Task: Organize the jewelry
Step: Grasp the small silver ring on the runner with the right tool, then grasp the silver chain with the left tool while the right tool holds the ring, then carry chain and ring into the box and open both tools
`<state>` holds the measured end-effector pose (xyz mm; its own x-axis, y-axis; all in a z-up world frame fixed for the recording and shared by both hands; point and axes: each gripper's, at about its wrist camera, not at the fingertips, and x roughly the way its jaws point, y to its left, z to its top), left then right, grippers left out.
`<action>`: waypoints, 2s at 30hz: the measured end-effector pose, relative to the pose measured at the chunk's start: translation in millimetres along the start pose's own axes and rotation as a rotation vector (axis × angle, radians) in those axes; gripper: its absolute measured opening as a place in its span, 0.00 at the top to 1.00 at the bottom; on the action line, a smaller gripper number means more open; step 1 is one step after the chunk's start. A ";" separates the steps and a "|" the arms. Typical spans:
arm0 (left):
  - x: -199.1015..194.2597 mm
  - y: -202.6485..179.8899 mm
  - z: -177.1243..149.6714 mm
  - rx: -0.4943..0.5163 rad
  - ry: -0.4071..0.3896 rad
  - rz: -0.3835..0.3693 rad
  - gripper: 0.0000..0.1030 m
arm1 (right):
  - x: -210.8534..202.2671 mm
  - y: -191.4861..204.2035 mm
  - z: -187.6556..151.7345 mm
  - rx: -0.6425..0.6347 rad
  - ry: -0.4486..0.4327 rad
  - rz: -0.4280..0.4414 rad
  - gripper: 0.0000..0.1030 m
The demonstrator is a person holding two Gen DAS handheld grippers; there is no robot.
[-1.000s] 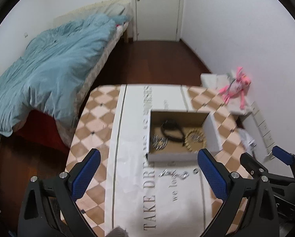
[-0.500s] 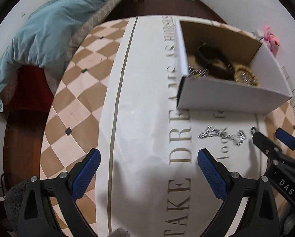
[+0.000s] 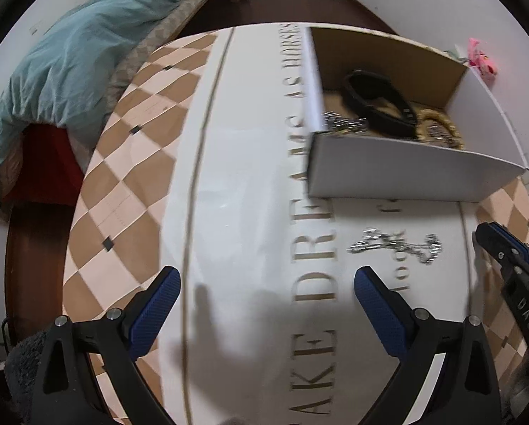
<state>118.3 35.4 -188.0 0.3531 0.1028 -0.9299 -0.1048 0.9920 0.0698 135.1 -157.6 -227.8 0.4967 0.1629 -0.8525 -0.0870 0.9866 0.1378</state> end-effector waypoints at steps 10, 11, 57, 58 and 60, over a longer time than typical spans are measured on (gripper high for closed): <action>-1.9 -70.5 3.0 0.146 -0.043 -0.110 0.04 | -21.7 -44.6 -8.3 0.114 -0.012 -0.029 0.87; -1.5 -76.1 2.8 0.159 -0.047 -0.107 0.08 | -22.2 -47.5 -8.6 0.117 -0.012 -0.032 0.87; -7.7 -55.6 8.8 0.084 -0.011 -0.206 0.20 | -54.1 -64.1 -9.4 0.221 -0.027 0.025 0.87; 0.2 -59.5 7.8 0.090 -0.003 -0.189 0.20 | -51.7 -67.8 -11.6 0.229 -0.023 0.017 0.87; 9.7 -64.8 7.0 0.103 0.008 -0.180 0.20 | -50.0 -72.5 -12.5 0.238 -0.023 0.007 0.87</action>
<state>135.0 -27.4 -199.0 0.3505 -0.0768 -0.9334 0.0547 0.9966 -0.0615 105.8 -237.4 -201.4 0.5164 0.1668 -0.8399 0.1144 0.9586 0.2607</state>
